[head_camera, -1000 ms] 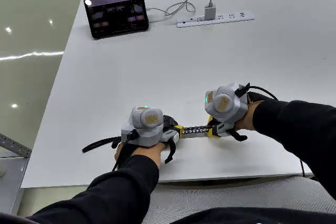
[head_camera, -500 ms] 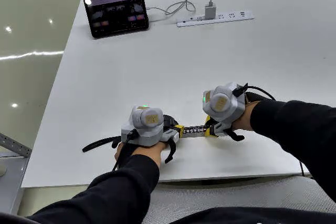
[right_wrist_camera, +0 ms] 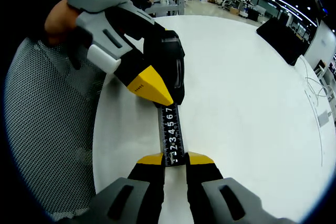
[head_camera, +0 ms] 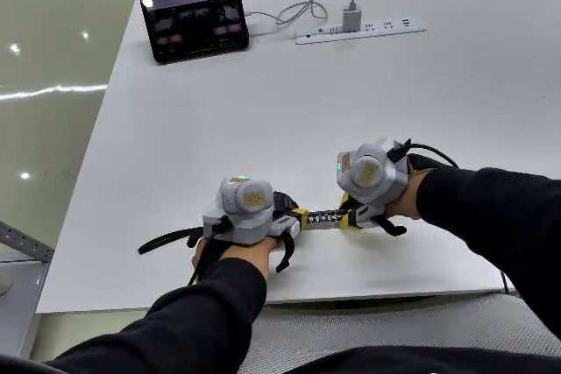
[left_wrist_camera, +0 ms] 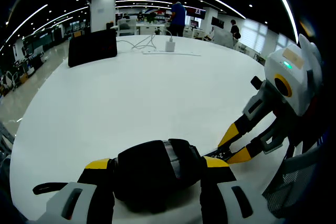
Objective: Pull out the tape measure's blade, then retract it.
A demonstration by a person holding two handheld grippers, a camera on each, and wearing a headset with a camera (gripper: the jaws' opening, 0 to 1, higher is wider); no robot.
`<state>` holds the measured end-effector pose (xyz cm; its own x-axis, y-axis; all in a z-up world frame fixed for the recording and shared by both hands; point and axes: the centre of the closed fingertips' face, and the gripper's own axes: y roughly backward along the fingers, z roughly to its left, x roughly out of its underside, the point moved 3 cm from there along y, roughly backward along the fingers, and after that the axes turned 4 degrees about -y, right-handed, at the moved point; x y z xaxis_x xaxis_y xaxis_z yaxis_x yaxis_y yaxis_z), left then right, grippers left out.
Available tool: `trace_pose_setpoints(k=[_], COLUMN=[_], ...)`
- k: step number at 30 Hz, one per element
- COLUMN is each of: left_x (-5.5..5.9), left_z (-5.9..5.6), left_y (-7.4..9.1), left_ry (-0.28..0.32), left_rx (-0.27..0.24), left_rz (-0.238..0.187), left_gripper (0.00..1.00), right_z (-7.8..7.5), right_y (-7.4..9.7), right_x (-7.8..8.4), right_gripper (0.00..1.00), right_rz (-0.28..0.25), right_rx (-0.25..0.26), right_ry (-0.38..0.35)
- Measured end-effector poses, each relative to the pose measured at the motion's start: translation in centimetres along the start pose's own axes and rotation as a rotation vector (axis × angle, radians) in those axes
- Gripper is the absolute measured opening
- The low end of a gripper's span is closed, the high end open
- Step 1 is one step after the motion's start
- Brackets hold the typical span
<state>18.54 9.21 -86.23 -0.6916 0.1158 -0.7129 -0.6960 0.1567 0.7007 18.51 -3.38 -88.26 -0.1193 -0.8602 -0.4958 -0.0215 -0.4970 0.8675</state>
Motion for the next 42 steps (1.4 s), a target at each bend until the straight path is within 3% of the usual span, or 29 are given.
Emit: trace_pose_setpoints(k=[42], left_x=[0.0], left_z=[0.0], left_y=[0.0], left_ry=[0.007], left_rx=[0.002], left_rz=[-0.005], left_gripper=[0.63], right_z=[0.2], right_y=[-1.3], right_x=[-1.9], right_gripper=[0.11], right_rz=[-0.057], right_rx=[-0.010], right_ry=[-0.009])
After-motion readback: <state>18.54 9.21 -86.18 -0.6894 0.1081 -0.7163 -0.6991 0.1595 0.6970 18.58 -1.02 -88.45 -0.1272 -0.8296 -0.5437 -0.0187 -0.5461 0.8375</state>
